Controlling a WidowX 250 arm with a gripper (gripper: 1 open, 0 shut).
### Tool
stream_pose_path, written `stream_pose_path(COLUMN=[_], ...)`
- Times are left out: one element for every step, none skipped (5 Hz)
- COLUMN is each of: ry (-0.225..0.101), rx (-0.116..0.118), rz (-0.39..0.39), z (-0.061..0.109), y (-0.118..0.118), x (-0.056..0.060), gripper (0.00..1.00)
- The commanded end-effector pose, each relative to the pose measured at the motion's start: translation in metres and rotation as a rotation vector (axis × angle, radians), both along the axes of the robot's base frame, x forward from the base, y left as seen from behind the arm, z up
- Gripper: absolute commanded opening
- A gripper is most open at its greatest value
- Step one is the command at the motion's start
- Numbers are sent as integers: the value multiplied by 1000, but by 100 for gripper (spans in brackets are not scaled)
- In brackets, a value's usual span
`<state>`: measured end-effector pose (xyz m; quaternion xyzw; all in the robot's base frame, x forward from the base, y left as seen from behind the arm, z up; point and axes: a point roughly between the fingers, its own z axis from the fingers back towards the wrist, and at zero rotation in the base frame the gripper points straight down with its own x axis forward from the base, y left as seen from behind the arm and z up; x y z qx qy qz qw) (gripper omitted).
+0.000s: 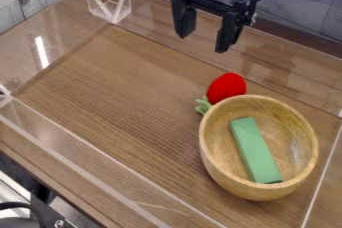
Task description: Move the red fruit to the right
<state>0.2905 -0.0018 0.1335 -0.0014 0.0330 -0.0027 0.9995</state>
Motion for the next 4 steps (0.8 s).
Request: stream_pose_path(ry=[-29, -85, -134, -171], rx=[0, -3, 2, -11], rz=[17, -22, -74, -12], z=[2, 13, 18, 21], y=[21, 44, 75, 103], x=[11, 6, 4, 20], gripper=[100, 100, 100, 100])
